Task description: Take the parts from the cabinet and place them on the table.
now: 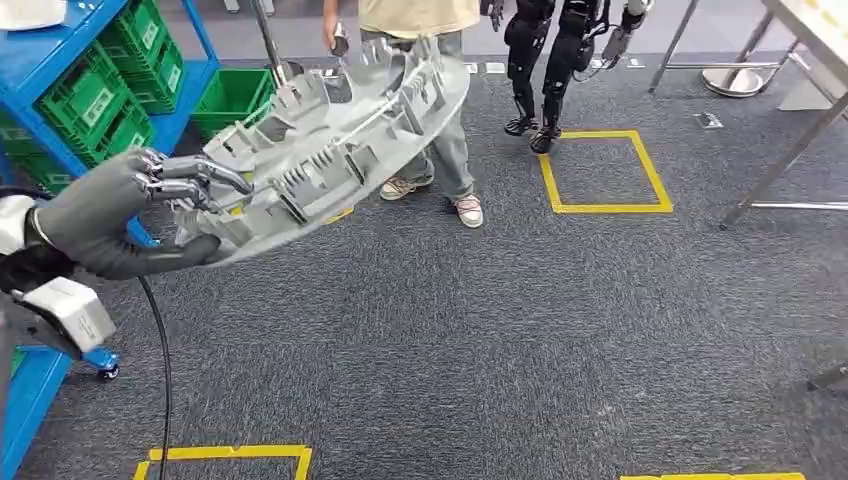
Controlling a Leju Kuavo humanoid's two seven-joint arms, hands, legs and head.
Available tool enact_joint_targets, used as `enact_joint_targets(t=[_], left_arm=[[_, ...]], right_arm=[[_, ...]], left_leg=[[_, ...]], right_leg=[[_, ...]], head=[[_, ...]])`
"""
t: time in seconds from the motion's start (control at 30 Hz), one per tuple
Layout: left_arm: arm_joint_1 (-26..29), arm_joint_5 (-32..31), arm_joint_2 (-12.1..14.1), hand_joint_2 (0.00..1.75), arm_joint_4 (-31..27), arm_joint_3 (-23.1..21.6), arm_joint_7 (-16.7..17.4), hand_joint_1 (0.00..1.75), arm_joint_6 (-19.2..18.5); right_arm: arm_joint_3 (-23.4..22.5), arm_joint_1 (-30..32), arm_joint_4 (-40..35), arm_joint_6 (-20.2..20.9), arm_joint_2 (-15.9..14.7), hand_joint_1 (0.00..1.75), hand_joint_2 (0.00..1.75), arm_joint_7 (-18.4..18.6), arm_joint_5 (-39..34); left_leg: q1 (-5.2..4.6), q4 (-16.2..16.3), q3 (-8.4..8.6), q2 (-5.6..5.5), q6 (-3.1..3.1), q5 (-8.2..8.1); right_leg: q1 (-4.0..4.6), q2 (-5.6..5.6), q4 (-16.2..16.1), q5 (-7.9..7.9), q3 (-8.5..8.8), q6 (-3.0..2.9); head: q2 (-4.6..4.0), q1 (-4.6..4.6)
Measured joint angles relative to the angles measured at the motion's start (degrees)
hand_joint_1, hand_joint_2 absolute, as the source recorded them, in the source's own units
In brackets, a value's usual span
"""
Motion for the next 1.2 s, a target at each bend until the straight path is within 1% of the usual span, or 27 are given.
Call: enact_joint_targets(t=[0.03, 0.07, 0.13, 0.17, 0.2, 0.23, 0.27, 0.33, 0.37, 0.43, 0.47, 0.53, 0.57, 0.6, 0.67, 0.7, 0.73, 0.87, 0.9, 0.93, 0.97, 1.03, 1.07, 1.1, 1.13, 1.17, 1.2], left_arm=[[-1.3, 0.6, 0.2, 1.75, 0.4, -0.3, 0.9, 1.75, -0.4], [-2.8, 1.6, 0.5, 1.75, 0.9, -0.6, 1.6, 1.75, -0.8], [-5.7, 4.2, 2.2, 1.75, 1.6, -1.5, 3.0, 1.75, -1.9], [-7.3, 5.7, 3.4, 1.75, 1.8, -2.2, 3.6, 1.75, -2.5], [-8.8, 6.8, 4.3, 1.75, 2.1, -3.0, 4.1, 1.75, -3.0], [-10.0, 7.6, 5.2, 1.75, 2.4, -3.7, 4.5, 1.75, -3.2], [-10.9, 8.1, 5.8, 1.75, 2.5, -4.5, 4.9, 1.75, -3.2], [-11.2, 8.4, 6.3, 1.75, 2.7, -5.4, 5.8, 1.75, -3.2], [-11.8, 8.3, 6.3, 1.75, 2.7, -6.2, 6.1, 1.75, -2.9], [-12.9, 7.6, 6.4, 1.75, 2.6, -8.0, 6.7, 1.75, -2.1], [-12.9, 7.0, 6.6, 1.75, 2.5, -8.7, 7.1, 1.75, -1.6], [-12.5, 6.1, 7.0, 1.75, 2.5, -9.8, 7.6, 1.75, -0.7], [-12.5, 5.6, 7.3, 1.75, 2.5, -10.3, 7.7, 1.75, -0.3], [-12.5, 5.4, 7.6, 1.75, 2.4, -10.8, 7.7, 1.75, 0.1], [-12.5, 5.4, 8.1, 1.75, 2.1, -11.3, 7.3, 1.75, 0.5], [-12.5, 5.4, 8.3, 1.75, 2.1, -11.5, 7.0, 1.75, 0.6], [-12.5, 5.5, 8.4, 1.75, 2.1, -11.6, 6.8, 1.75, 0.6], [-13.8, 7.6, 8.6, 1.75, 2.6, -12.9, 6.3, 1.75, 0.0], [-14.1, 8.6, 9.2, 1.75, 2.8, -13.2, 6.3, 1.75, 0.0], [-14.4, 9.7, 10.0, 1.75, 2.8, -13.6, 6.2, 1.75, -0.1], [-14.8, 10.3, 10.7, 1.75, 2.9, -13.9, 6.0, 1.75, -0.1], [-14.8, 10.9, 12.2, 1.75, 3.0, -14.7, 5.9, 1.75, -0.2], [-14.8, 10.9, 12.4, 1.75, 3.1, -15.0, 5.9, 1.75, -0.2], [-14.8, 10.9, 12.4, 1.75, 3.2, -15.5, 5.9, 1.75, -0.1], [-14.8, 10.8, 12.4, 1.75, 3.3, -15.9, 6.0, 1.75, 0.0], [-14.8, 10.6, 12.4, 1.75, 3.3, -16.2, 6.0, 1.75, 0.2], [-14.8, 10.4, 12.4, 1.75, 3.5, -16.5, 6.0, 1.75, 0.3]], right_arm=[[0.0, 0.0, 0.0, 0.0, 0.0, 0.0, 0.0, -0.1, 0.0], [0.0, 0.0, 0.0, 0.0, 0.0, 0.0, 0.0, -0.1, 0.0], [0.0, 0.0, 0.0, 0.0, 0.0, 0.0, 0.0, 0.0, -0.3], [0.0, 0.0, 0.0, 0.0, 0.0, 0.0, 0.0, 0.0, -0.5], [0.0, 0.1, 0.0, -0.1, 0.0, 0.0, 0.0, 0.0, -0.7], [0.0, 0.0, 0.0, -0.2, 0.0, 0.0, 0.0, -0.1, -0.9], [0.0, 0.0, 0.0, -0.2, 0.0, 0.0, 0.0, -0.2, -0.9], [-0.1, 0.3, 0.0, -0.2, 0.0, 0.0, 0.0, -0.2, -1.0], [-0.2, 0.4, 0.0, -0.2, -0.1, 0.0, 0.0, -0.3, -1.0], [-0.4, 0.4, 0.0, -0.2, -0.1, 0.0, 0.0, 0.0, -1.0], [-0.4, 0.3, 0.0, -0.2, -0.1, 0.0, 0.0, 0.1, -0.9], [-0.4, 0.2, 0.0, -0.1, -0.1, 0.0, 0.0, -0.2, -0.7], [-0.4, 0.2, 0.0, -0.1, 0.0, 0.0, 0.0, -0.3, -0.7], [-0.4, 0.3, 0.0, 0.0, 0.0, 0.0, 0.0, -0.3, -0.7], [-0.5, 0.3, 0.0, 0.0, -0.1, 0.0, 0.0, -0.2, -0.9], [-0.6, 0.2, 0.0, 0.0, -0.1, 0.0, 0.0, -0.2, -0.9], [-0.7, 0.1, 0.0, 0.0, -0.1, 0.0, 0.0, -0.2, -1.0], [-1.0, 0.1, 0.0, -0.1, -0.1, 0.0, 0.0, -0.3, -1.2], [-1.0, 0.2, 0.0, -0.1, -0.1, 0.0, 0.0, -0.1, -1.2], [-1.0, 0.2, 0.0, -0.1, -0.1, 0.0, 0.0, 0.2, -1.3], [-1.1, 0.0, 0.0, -0.1, -0.1, 0.0, 0.0, 0.3, -1.4], [-1.2, 0.0, 0.0, 0.0, -0.1, 0.0, 0.0, 0.2, -1.4], [-1.2, 0.0, 0.0, 0.0, -0.1, 0.0, 0.0, 0.2, -1.4], [-1.3, 0.0, 0.0, 0.0, -0.1, 0.0, 0.0, 0.2, -1.4], [-1.4, 0.0, 0.0, -0.1, -0.1, 0.0, 0.0, 0.3, -1.4], [-1.4, 0.0, 0.0, -0.1, -0.1, 0.0, 0.0, 0.3, -1.4], [-1.4, -0.1, 0.0, -0.1, -0.1, 0.0, 0.0, 0.3, -1.4]], left_leg=[[0.0, 2.9, -1.5, -0.06, -0.16, -0.58], [0.05, 3.2, -1.86, -0.05, -0.29, 0.29], [0.35, -3.4, 0.95, -0.29, -0.56, 5.36], [0.71, -8.2, 3.12, -1.23, -0.83, 8.03], [1.26, -11.6, 4.44, -3.77, -1.12, 8.75], [1.16, -12.9, 5.0, -5.56, -1.06, 8.08], [1.13, -12.9, 5.09, -4.97, -0.41, 7.93], [0.68, -12.9, 4.96, -3.89, 0.26, 8.07], [1.27, -13.3, 5.07, -3.13, 0.89, 8.42], [0.98, -13.4, 5.2, -1.98, 1.43, 8.54], [0.68, -13.4, 5.19, -1.15, 1.86, 8.47], [0.35, -13.3, 5.19, 0.36, 2.05, 8.35], [0.25, -13.3, 5.2, 1.09, 2.13, 8.29], [0.13, -13.3, 5.22, 1.84, 2.18, 8.22], [-0.02, -13.3, 5.44, 3.15, 2.12, 8.01], [-0.08, -13.3, 5.62, 3.71, 1.98, 7.86], [-0.58, -13.3, 5.56, 4.16, 1.63, 7.65], [-0.38, -13.8, 6.1, 6.17, 0.57, 7.45], [0.03, -13.3, 5.97, 4.42, 0.24, 6.8], [0.06, -11.6, 5.38, 1.9, 0.17, 5.67], [0.08, -7.7, 3.6, 0.6, 0.03, 3.64], [0.09, 0.8, -0.78, -0.1, -0.33, 0.33], [0.13, 3.1, -2.39, -0.1, -0.5, 0.31], [0.2, 2.3, -2.43, -0.11, -0.59, 1.7], [0.3, -0.6, -1.29, -0.15, -0.69, 4.1], [0.51, -5.0, 0.66, -0.48, -0.83, 6.78], [0.87, -10.1, 3.1, -1.59, -1.04, 9.27]], right_leg=[[-0.02, 0.67, 0.0, 0.0, 0.0, 0.0], [-0.11, 1.44, 0.1, 0.0, 0.04, 0.01], [-0.49, 3.13, 0.6, -0.09, 0.04, 0.17], [-0.65, 3.96, 0.9, -0.27, 0.02, 0.46], [-0.74, 4.68, 1.1, -0.4, -0.25, 0.85], [-0.6, 5.48, 1.6, -0.35, -0.82, 1.36], [-0.75, 6.06, 1.4, 0.06, -1.38, 1.86], [-1.0, 7.3, 0.9, 0.64, -1.65, 2.73], [-1.0, 7.64, 1.1, 0.59, -1.84, 2.94], [-0.48, 1.85, 4.6, -1.56, -3.71, 3.33], [-0.65, 0.36, 9.1, -3.73, -5.9, 3.52], [-0.65, -0.35, 17.1, -6.38, -9.88, 3.51], [-0.63, -0.37, 17.8, -6.11, -10.3, 3.39], [-0.59, -0.41, 16.0, -4.72, -9.4, 3.18], [-0.26, -1.23, 7.1, -0.77, -4.49, 2.41], [0.28, -3.35, 2.6, 0.4, -1.82, 1.84], [1.03, -5.2, 1.6, -0.38, -1.15, 1.37], [1.09, -2.58, 0.7, 0.23, -1.42, 0.5], [0.62, -2.13, 0.1, 0.58, -0.82, 0.14], [0.46, -1.55, -0.1, 0.61, -0.56, -0.08], [0.35, -0.86, -0.1, 0.58, -0.5, -0.29], [0.28, 0.52, -0.1, 0.51, -0.3, -0.37], [0.22, 1.3, 0.0, 0.49, -0.26, -0.37], [0.09, 1.96, 0.0, 0.46, -0.2, -0.3], [-0.07, 2.65, 0.2, 0.4, -0.18, -0.19], [-0.26, 3.37, 0.5, 0.29, -0.18, 0.03], [-0.52, 4.15, 0.9, 0.09, -0.2, 0.41]], head=[[0.0, -0.04], [0.0, 0.0], [0.0, -0.02], [0.0, -0.04], [0.0, -0.04], [0.0, -0.09], [0.0, -0.02], [0.0, -0.02], [0.02, -0.04], [0.0, 0.55], [0.0, 0.57], [0.0, 0.59], [0.02, 0.61], [0.0, 0.61], [0.0, 0.59], [0.0, 0.61], [0.0, 0.55], [0.0, 0.55], [0.0, 0.61], [0.0, 0.52], [0.0, 0.48], [0.0, 0.42], [0.0, 0.42], [0.0, 0.41], [0.0, 0.41], [0.0, 0.41], [0.0, 0.41]])
